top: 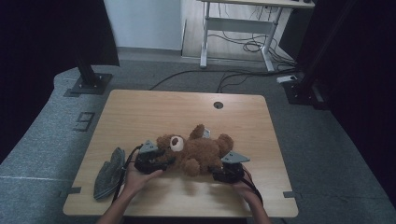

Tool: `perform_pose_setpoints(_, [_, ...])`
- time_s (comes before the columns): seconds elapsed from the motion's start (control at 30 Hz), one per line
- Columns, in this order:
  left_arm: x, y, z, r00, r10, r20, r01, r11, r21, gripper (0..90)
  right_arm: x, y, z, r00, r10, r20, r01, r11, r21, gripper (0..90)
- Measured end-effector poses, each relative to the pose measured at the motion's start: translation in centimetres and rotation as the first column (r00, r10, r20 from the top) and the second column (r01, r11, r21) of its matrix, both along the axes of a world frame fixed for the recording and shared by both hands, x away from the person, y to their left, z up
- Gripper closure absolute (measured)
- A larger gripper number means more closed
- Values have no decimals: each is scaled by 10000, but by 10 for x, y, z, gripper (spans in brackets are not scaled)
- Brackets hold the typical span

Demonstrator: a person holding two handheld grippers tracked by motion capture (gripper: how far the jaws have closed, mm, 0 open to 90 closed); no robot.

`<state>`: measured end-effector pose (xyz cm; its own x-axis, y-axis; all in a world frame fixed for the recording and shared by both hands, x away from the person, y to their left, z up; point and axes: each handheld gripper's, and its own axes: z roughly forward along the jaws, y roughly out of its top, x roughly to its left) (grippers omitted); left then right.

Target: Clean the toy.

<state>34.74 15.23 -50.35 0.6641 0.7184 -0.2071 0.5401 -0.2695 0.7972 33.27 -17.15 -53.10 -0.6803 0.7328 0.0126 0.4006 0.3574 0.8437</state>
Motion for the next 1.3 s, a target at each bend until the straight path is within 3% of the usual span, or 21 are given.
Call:
perform_pose_setpoints(0.17, [-2, 1, 2, 9998, 100, 143, -99, 9999, -33, 454, 4, -3, -1, 9994, -217, 258, 218, 9998, -36, 384])
perform_pose_setpoints(0.27, [-8, 6, 9, 9983, 272, 507, -257, 9992, -297, 418, -1, -5, 2, 9972, -284, 690, 281, 9996, 46, 345])
perform_pose_setpoints(0.4, [-19, 14, 27, 9950, 127, 995, -79, 9988, -486, 350, -11, -17, 16, 9893, -540, 1357, 407, 9943, 990, 283])
perform_pose_setpoints(0.5, [-27, 20, 35, 9930, 90, 1176, -38, 9990, -444, 326, -18, -28, 28, 9848, -720, 1583, 479, 9873, 1513, 256])
perform_pose_setpoints(0.67, [-40, 34, 41, 9907, 156, 1352, -68, 9978, -653, 317, -30, -40, 35, 9842, -793, 1586, 480, 9802, 1922, 241])
perform_pose_setpoints(0.93, [-63, 62, 43, 9858, 245, 1659, -206, 9995, -255, 311, -57, -58, 36, 9823, -755, 1714, 361, 9743, 2224, 241])
perform_pose_setpoints(1.13, [-78, 82, 39, 9848, 381, 1695, -388, 9992, 6, 307, -74, -73, 26, 9816, -746, 1760, 331, 9731, 2280, 247])
perform_pose_setpoints(1.3, [-87, 94, 29, 9869, 590, 1500, -631, 9977, 229, 308, -80, -81, 8, 9861, -855, 1426, 508, 9716, 2311, 249])
